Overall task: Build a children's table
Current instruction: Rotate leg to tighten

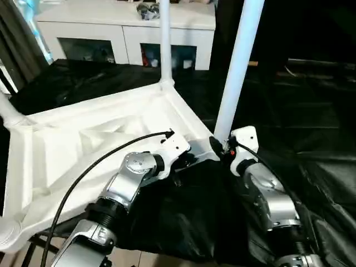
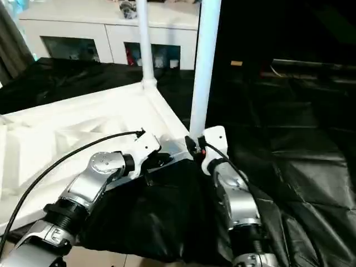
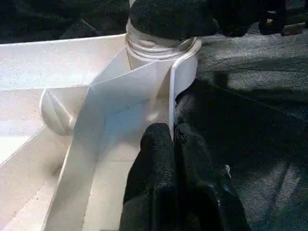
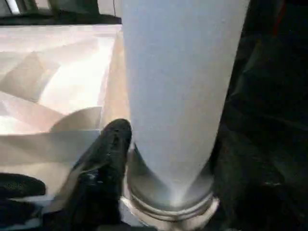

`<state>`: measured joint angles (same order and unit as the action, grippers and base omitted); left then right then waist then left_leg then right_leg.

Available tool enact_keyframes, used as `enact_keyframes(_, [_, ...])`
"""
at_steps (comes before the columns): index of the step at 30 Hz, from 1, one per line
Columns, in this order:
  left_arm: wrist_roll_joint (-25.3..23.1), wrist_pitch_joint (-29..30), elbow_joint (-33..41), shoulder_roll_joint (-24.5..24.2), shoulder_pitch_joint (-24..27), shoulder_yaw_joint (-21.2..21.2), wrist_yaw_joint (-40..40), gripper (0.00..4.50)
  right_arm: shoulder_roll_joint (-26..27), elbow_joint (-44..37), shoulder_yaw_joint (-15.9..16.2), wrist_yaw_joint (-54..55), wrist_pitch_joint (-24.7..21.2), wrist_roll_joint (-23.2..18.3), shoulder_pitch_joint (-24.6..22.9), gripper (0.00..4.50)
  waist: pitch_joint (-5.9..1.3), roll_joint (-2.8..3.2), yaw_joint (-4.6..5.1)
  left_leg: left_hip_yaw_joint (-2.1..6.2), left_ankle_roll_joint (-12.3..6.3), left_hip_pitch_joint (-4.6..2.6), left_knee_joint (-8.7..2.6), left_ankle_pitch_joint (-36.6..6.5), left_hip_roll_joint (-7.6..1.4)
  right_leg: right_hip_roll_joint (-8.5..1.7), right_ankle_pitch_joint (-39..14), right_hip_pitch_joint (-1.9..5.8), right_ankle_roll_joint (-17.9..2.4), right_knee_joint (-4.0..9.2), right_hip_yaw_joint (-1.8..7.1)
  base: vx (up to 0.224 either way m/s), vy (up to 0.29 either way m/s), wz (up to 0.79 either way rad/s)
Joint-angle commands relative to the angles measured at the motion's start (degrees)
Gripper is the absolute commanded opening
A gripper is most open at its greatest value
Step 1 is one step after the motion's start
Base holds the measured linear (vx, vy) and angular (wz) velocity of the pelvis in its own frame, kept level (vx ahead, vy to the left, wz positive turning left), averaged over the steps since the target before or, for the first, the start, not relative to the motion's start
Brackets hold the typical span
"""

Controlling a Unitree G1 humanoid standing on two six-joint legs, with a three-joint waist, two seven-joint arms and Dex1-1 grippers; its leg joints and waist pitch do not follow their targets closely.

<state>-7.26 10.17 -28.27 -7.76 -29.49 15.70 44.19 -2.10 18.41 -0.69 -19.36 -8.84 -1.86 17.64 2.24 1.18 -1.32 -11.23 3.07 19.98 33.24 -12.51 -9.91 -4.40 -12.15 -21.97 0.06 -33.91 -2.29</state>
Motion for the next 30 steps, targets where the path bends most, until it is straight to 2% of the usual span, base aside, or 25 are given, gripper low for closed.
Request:
enact_keyframes(1, [-0.39, -0.43, -0.24, 1.41, -0.26, 3.19, -0.18, 0.00, 3.11, 0.17, 7.02, -7.56, -2.51, -2.15, -1.71, 3.04, -1.19, -0.07, 0.16, 2.11, -0.39, -0.06, -5.43, -18.08, -3.47, -3.88, -17.44, 0.85, -9.43, 5.28, 2.70, 0.000, 0.000, 0.00])
enact_keyframes(3, [0.27, -1.93, 1.35, -1.38, 0.50, 3.31, 4.24, 0.00, -2.07, -2.19, 7.40, -13.28, -1.15, -1.91, -2.95, 3.13, -1.35, -0.08, 0.05, 1.89, -1.38, 0.07, -5.14, -15.95, -3.47, -4.01, -15.55, 1.12, -10.14, 5.11, 2.80, 0.000, 0.000, 0.00])
enact_keyframes(4, [0.58, -2.46, 1.66, -2.13, 0.71, 3.37, 5.55, 0.00, -3.35, -2.32, 7.31, -14.59, -0.78, -1.96, -3.09, 3.23, -1.62, -0.34, -0.06, 1.85, -1.81, -0.02, -5.00, -14.98, -3.51, -4.05, -14.59, 1.30, -10.38, 5.07, 2.76, 0.000, 0.000, 0.00])
enact_keyframes(5, [1.08, -2.85, 2.08, -3.66, 1.05, 3.38, 7.87, 0.00, -5.86, -2.05, 7.13, -17.35, -0.19, -2.12, -3.09, 3.23, -1.93, -0.48, -0.19, 1.74, -2.88, 0.14, -4.63, -12.22, -3.49, -4.12, -11.18, 1.67, -11.27, 4.54, 2.75, 0.056, -0.018, 0.01])
enact_keyframes(6, [1.29, -2.85, 2.31, -4.43, 1.26, 3.37, 8.93, 0.00, -7.07, -1.89, 7.10, -18.75, 0.10, -2.19, -3.10, 3.23, -2.07, -0.31, -0.09, 1.70, -3.91, 0.55, -4.37, -9.12, -3.47, -4.18, -6.84, 2.01, -12.62, 3.99, 2.68, 0.056, -0.018, 0.01])
enact_keyframes(7, [1.29, -2.85, 2.31, -4.43, 1.26, 3.37, 8.93, 0.00, -7.07, -1.89, 7.10, -18.75, 0.10, -2.19, -3.10, 3.23, -2.23, -0.23, -0.08, 1.56, -4.90, 0.57, -4.00, -6.17, -3.45, -4.14, -2.11, 2.13, -13.95, 3.48, 2.61, 0.061, -0.019, -0.02])
enact_keyframes(8, [1.90, -3.32, 3.04, -6.94, 1.84, 3.24, 12.11, 0.00, -10.88, -1.68, 7.62, -23.70, 0.81, -2.53, -2.68, 3.23, -2.65, -0.40, -0.25, 1.53, -5.79, 0.43, -3.64, -3.51, -3.37, -4.05, 2.54, 2.53, -15.21, 2.92, 2.45, 0.061, -0.014, -0.01])
enact_keyframes(10, [2.31, -3.40, 3.55, -8.19, 2.21, 3.12, 13.68, 0.00, -12.76, -1.69, 7.92, -26.22, 0.97, -2.96, -2.46, 3.23, -2.75, -0.33, -0.30, 1.29, -7.92, 0.38, -3.20, -1.26, -3.27, -3.96, 7.83, 2.52, -16.71, 2.39, 2.44, 0.056, -0.010, 0.00])
enact_keyframes(11, [2.45, -3.85, 3.63, -9.02, 2.37, 3.15, 14.55, 0.00, -13.81, -1.68, 8.03, -28.12, 1.01, -3.37, -2.27, 3.23, -2.71, -0.39, -0.35, 1.29, -8.94, 0.41, -3.14, -0.83, -3.34, -4.03, 8.61, 2.51, -17.41, 2.31, 2.37, 0.000, 0.000, 0.00])
enact_keyframes(12, [2.58, -4.24, 3.75, -10.32, 2.57, 3.30, 16.04, 0.00, -15.24, -1.59, 8.23, -30.96, 0.85, -3.94, -1.91, 3.23, -2.80, -0.82, -0.37, 1.22, -9.31, 0.39, -3.11, -0.85, -3.39, -4.05, 8.29, 2.57, -17.52, 2.31, 2.35, 0.000, 0.000, 0.00])
enact_keyframes(14, [2.67, -4.50, 3.89, -11.25, 2.76, 3.41, 17.12, 0.00, -16.27, -1.58, 8.36, -33.03, 0.72, -4.33, -1.71, 3.23, -2.74, -0.67, -0.53, 1.29, -9.72, 0.31, -3.15, -1.41, -3.53, -4.08, 6.42, 2.56, -17.73, 2.25, 2.28, 0.000, 0.000, 0.00])
enact_keyframes(15, [3.53, -4.87, 4.32, -13.38, 3.13, 3.56, 20.32, 0.00, -18.61, -1.47, 9.22, -38.58, 0.72, -5.25, -1.25, 3.23, -2.66, -0.75, -0.59, 1.30, -9.56, 0.21, -3.22, -2.37, -3.62, -4.07, 4.12, 2.47, -17.76, 2.41, 2.21, 0.000, 0.000, 0.00])
enact_keyframes(16, [3.91, -5.12, 4.39, -14.14, 3.16, 3.59, 21.49, 0.00, -19.48, -1.19, 9.71, -40.76, 1.09, -5.39, -0.98, 3.23, -2.65, -0.70, -0.65, 1.36, -9.32, 0.21, -3.26, -2.83, -3.67, -4.11, 3.06, 2.56, -17.74, 2.41, 2.19, 0.000, 0.000, 0.00])
enact_keyframes(17, [4.36, -5.32, 4.46, -14.74, 3.18, 3.58, 22.64, 0.00, -20.15, -0.88, 10.13, -42.57, 1.29, -5.51, -0.71, 3.23, -2.43, -0.63, -0.72, 1.21, -8.51, 0.04, -3.43, -4.14, -3.86, -3.91, 0.57, 2.28, -17.67, 2.59, 2.14, 0.000, 0.000, 0.00])
enact_keyframes(19, [4.75, -5.43, 4.60, -15.27, 3.17, 3.63, 23.60, 0.00, -20.82, -0.43, 10.66, -44.07, 1.62, -5.79, -0.37, 3.23, -2.40, -0.60, -0.82, 1.25, -7.75, -0.02, -3.49, -4.94, -3.91, -3.96, -0.79, 2.26, -17.69, 2.58, 2.11, 0.000, 0.000, 0.00])
enact_keyframes(21, [5.07, -5.72, 4.52, -16.21, 2.93, 3.90, 25.33, 0.00, -21.64, 0.94, 11.50, -46.79, 2.33, -5.99, 0.66, 3.23, -2.33, -0.87, -0.82, 1.15, -6.93, -0.04, -3.48, -5.90, -3.86, -4.01, -2.26, 2.19, -17.57, 2.68, 2.21, 0.000, 0.000, 0.00])
enact_keyframes(22, [5.18, -5.69, 4.49, -16.39, 2.84, 3.97, 25.80, 0.00, -21.74, 1.36, 11.66, -47.37, 2.56, -5.98, 0.98, 3.23, -2.37, -0.78, -0.91, 1.15, -6.52, -0.05, -3.44, -6.18, -3.83, -4.12, -2.79, 2.20, -17.57, 2.65, 2.26, 0.000, 0.000, 0.00])
enact_keyframes(25, [5.26, -5.83, 4.34, -17.08, 2.59, 4.43, 27.27, 0.00, -21.70, 2.55, 11.94, -48.88, 3.12, -6.14, 2.23, 3.23, -2.45, -0.86, -0.91, 1.12, -6.28, 0.08, -3.30, -5.23, -3.73, -4.02, -1.28, 2.24, -17.86, 2.39, 2.27, 0.000, 0.000, 0.00])
enact_keyframes(30, [5.57, -6.31, 3.64, -17.11, 1.84, 4.52, 28.12, 0.00, -21.41, 2.36, 12.34, -50.95, 3.82, -6.93, 3.46, 3.23, -2.62, -0.90, -1.45, 1.04, -6.73, 0.02, -3.04, -4.10, -3.73, -4.02, 0.07, 2.23, -17.90, 2.14, 2.29, 0.000, 0.000, 0.00])
